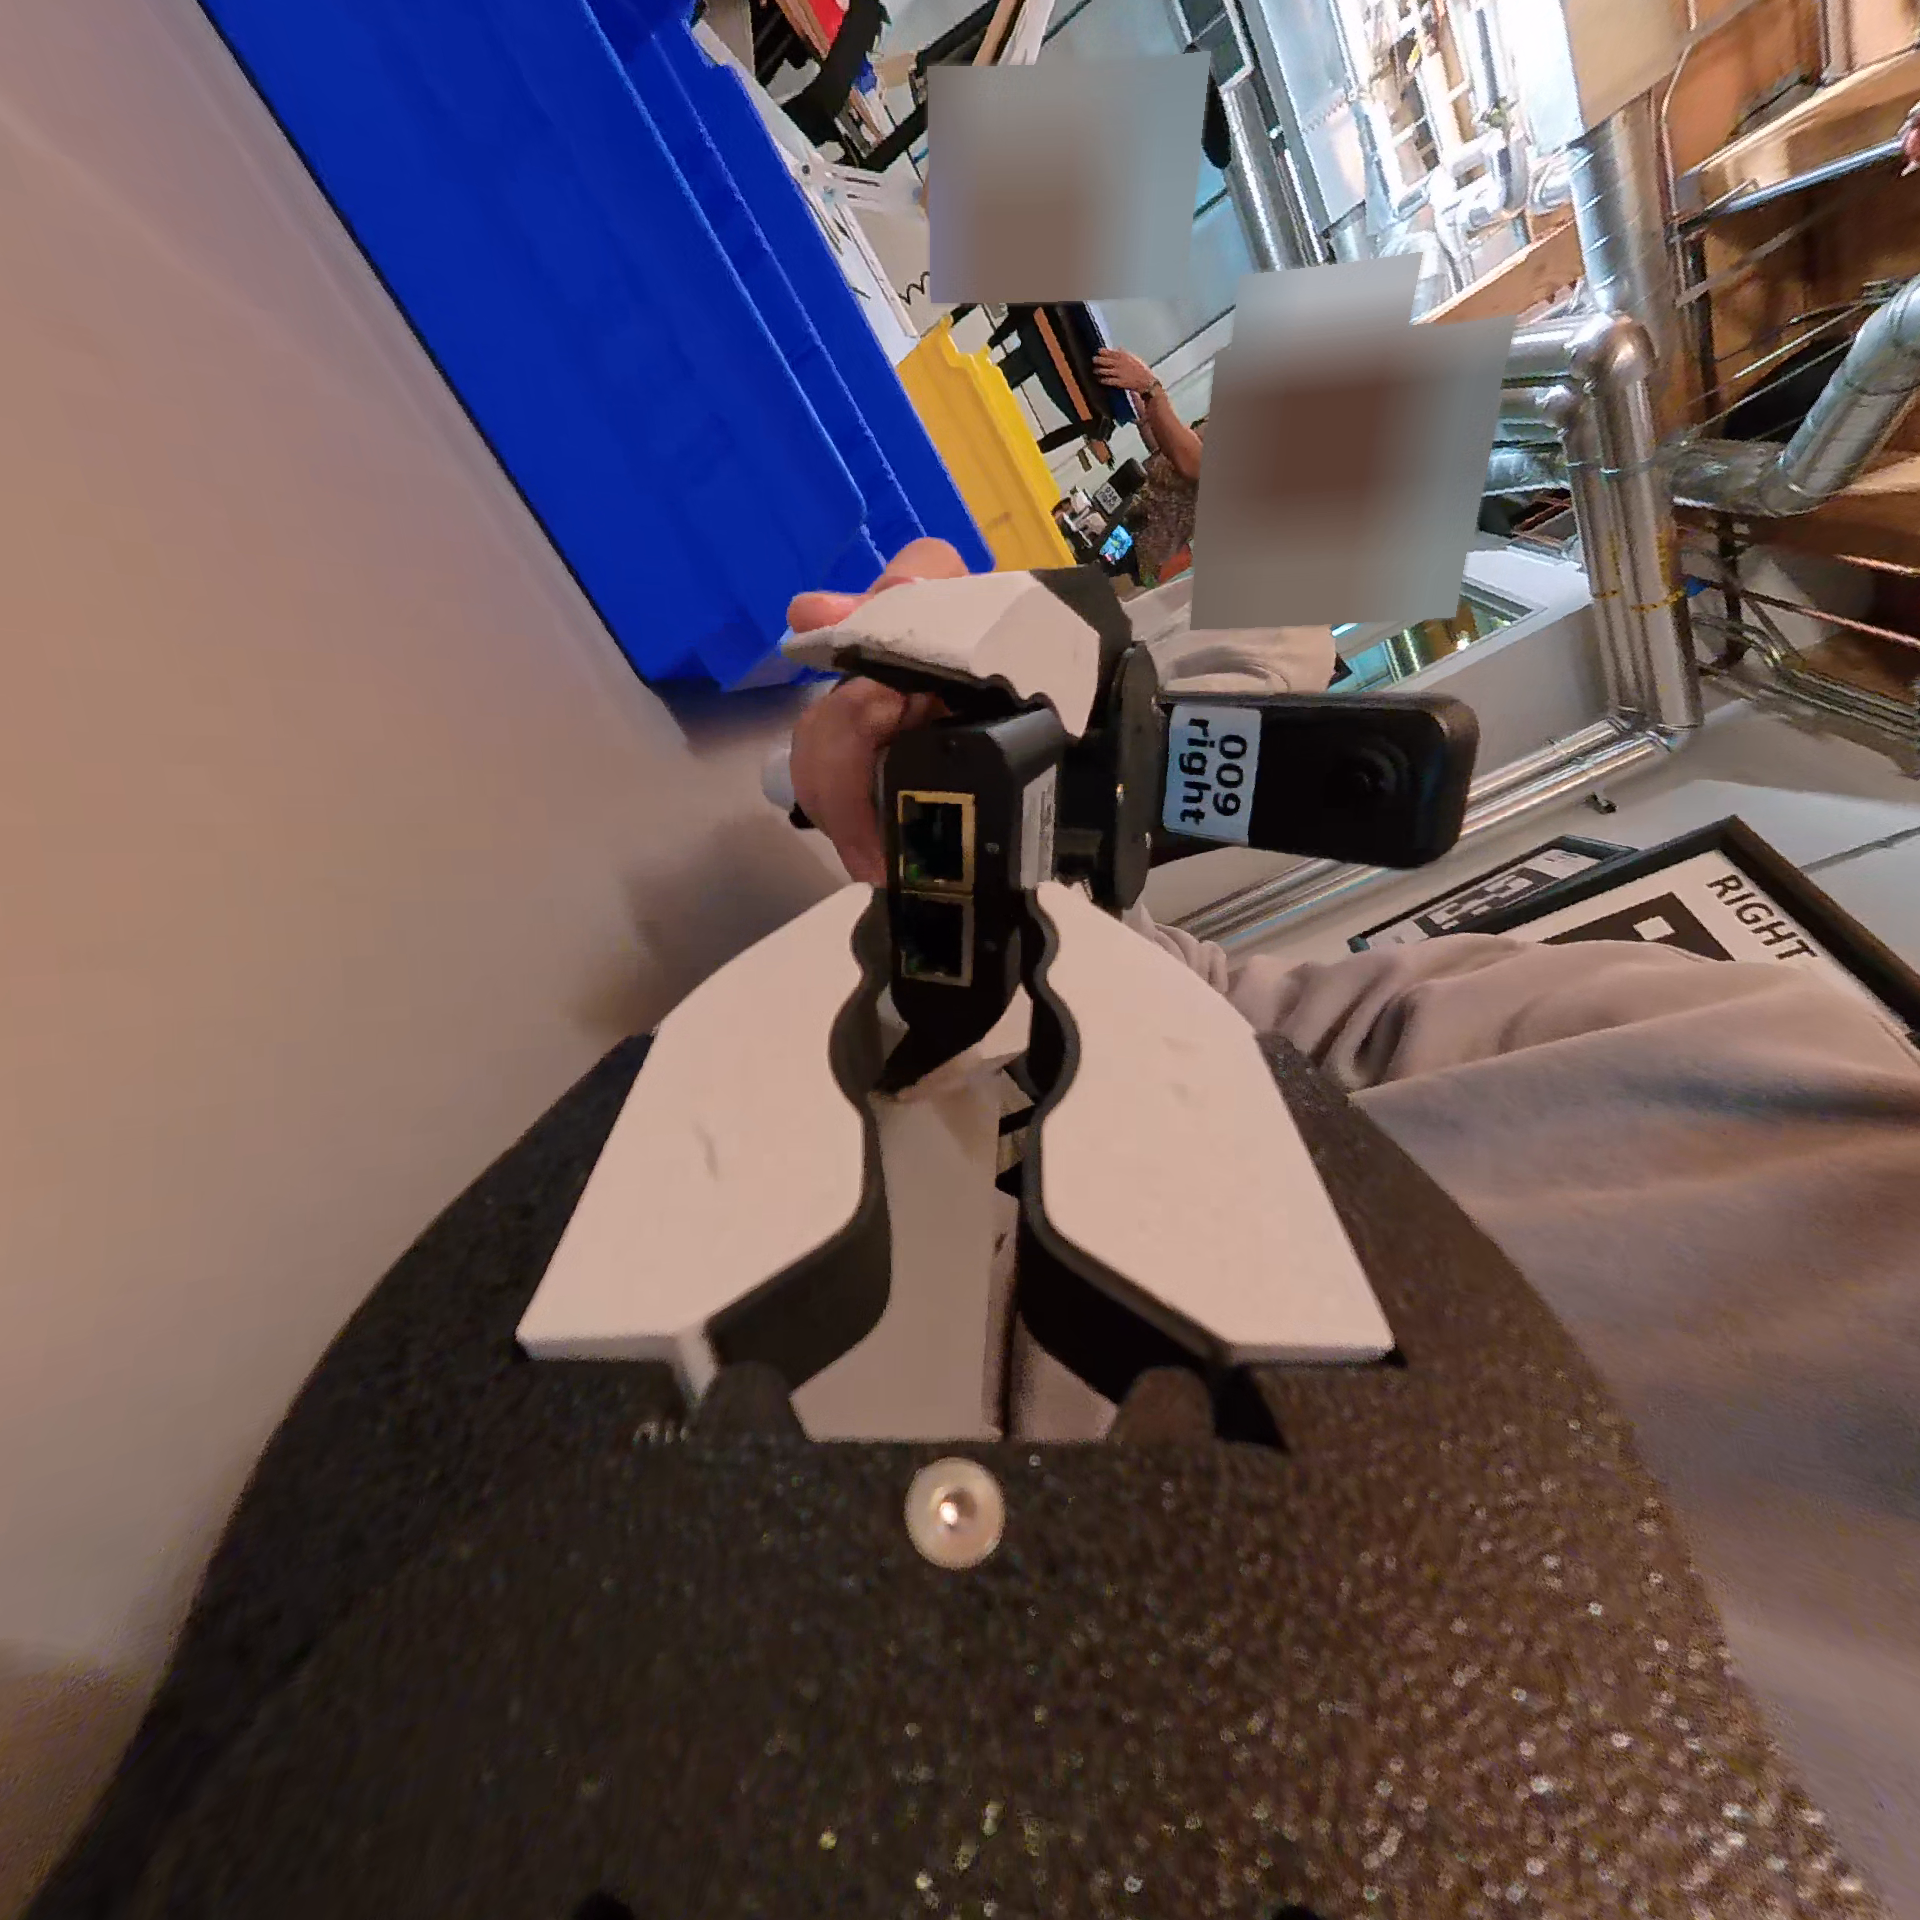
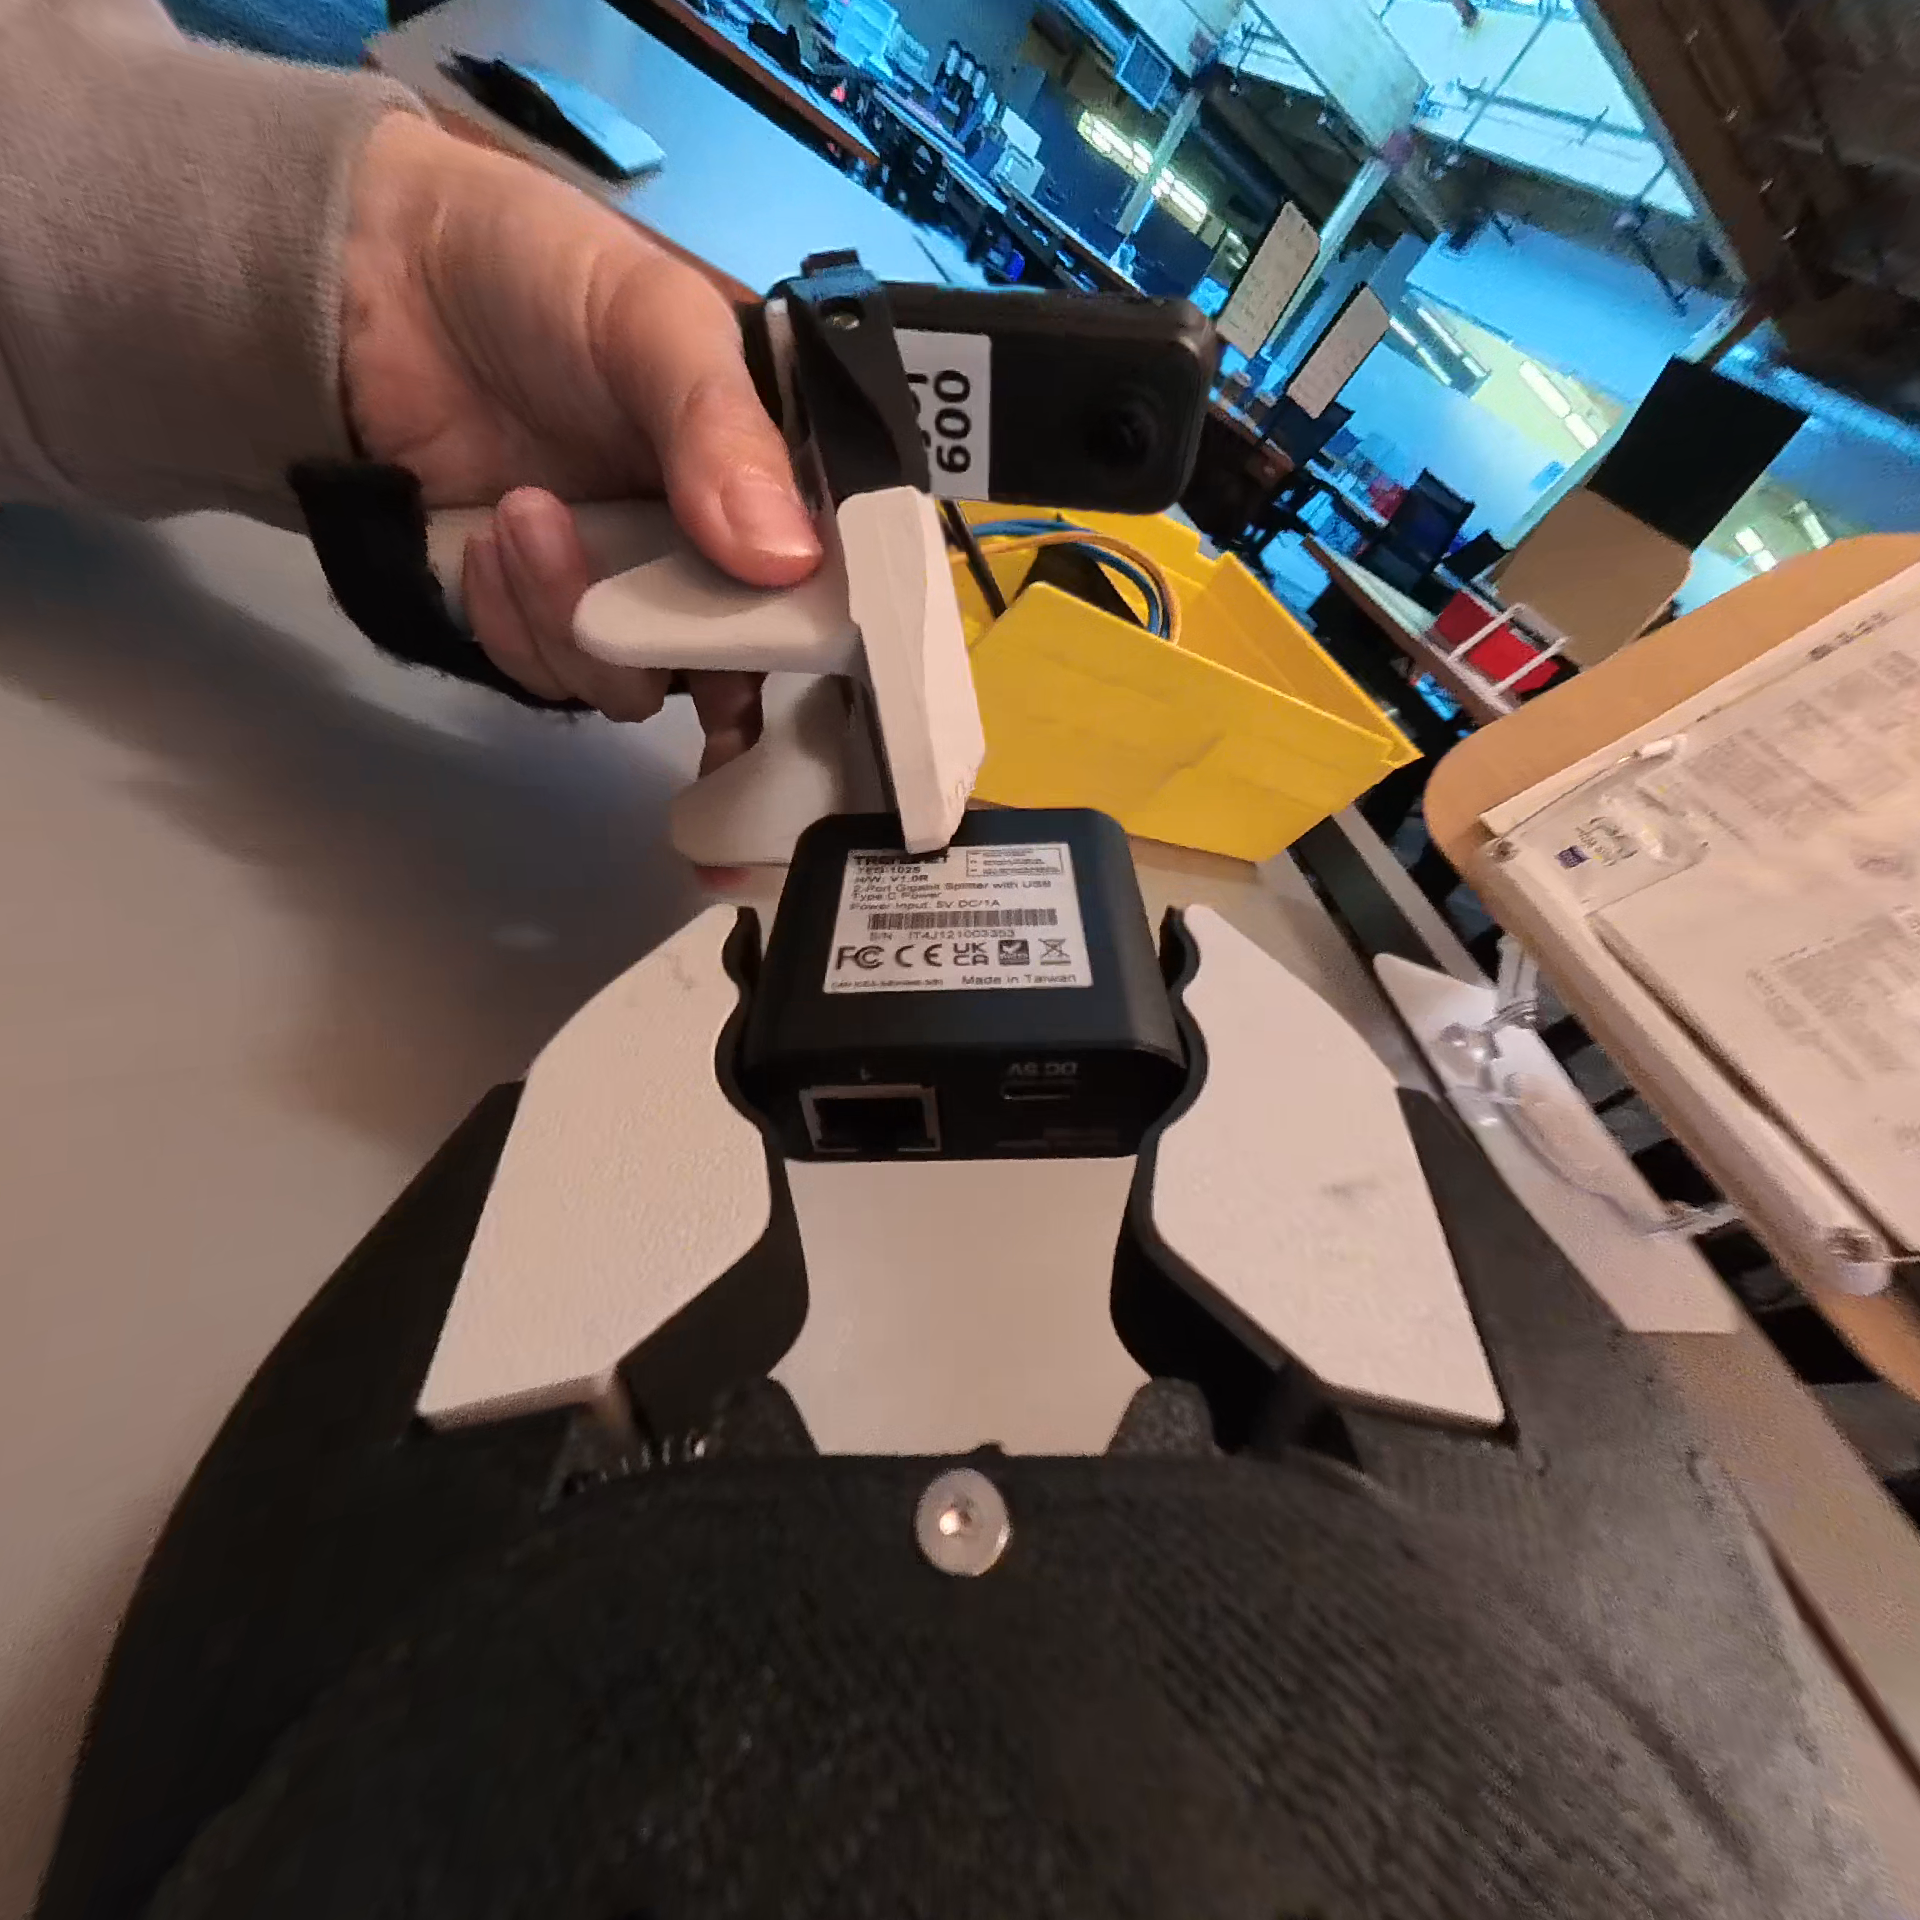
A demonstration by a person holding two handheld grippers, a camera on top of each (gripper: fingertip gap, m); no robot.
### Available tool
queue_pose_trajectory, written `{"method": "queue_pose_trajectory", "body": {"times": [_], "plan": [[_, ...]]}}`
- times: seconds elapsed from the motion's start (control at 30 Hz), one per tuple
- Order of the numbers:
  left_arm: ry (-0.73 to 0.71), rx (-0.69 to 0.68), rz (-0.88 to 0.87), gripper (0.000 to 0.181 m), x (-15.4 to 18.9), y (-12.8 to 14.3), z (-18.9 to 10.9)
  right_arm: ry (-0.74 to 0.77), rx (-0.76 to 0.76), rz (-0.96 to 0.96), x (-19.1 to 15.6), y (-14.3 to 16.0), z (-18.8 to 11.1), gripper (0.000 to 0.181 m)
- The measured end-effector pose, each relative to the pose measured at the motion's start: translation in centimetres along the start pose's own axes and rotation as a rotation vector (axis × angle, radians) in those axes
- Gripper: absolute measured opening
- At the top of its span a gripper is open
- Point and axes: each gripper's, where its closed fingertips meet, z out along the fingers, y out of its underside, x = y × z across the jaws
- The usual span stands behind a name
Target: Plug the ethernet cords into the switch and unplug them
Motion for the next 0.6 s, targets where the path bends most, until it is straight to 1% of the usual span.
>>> {"method": "queue_pose_trajectory", "body": {"times": [0.17, 0.23, 0.3, 0.33, 0.4, 0.5, 0.57, 0.6], "plan": [[0.0, 0.008, 0.049, 0.025, 0.4, -0.3, 0.0, -0.07, 0.069, 0.16, -0.4, -0.6, 0.0, 0.073], [-0.047, 0.019, 0.126, 0.029, 0.6, -0.9, -0.4, -0.067, 0.096, 0.228, 0.1, -0.8, -0.1, 0.073], [-0.121, 0.016, 0.233, 0.041, 1.1, -1.6, -1.4, -0.056, 0.139, 0.309, 0.8, -1.1, -0.5, 0.073], [-0.179, 0.019, 0.292, 0.045, 1.2, -2.1, -2.3, -0.052, 0.177, 0.355, 1.2, -1.3, -0.7, 0.073], [-0.349, 0.046, 0.419, 0.046, 1.1, -3.4, -5.0, -0.055, 0.255, 0.441, 1.6, -1.7, -1.1, 0.073], [-0.692, 0.077, 0.559, 0.048, 0.1, -5.3, -11.6, -0.05, 0.303, 0.485, 1.6, -1.4, -1.1, 0.073], [-0.923, 0.051, 0.636, 0.056, -0.5, -5.8, -16.2, -0.039, 0.29, 0.463, 1.4, -1.1, -0.8, 0.073], [-1.021, 0.025, 0.678, 0.059, -0.9, -6.0, -18.1, -0.047, 0.283, 0.451, 1.1, -1.0, -0.7, 0.073]]}}
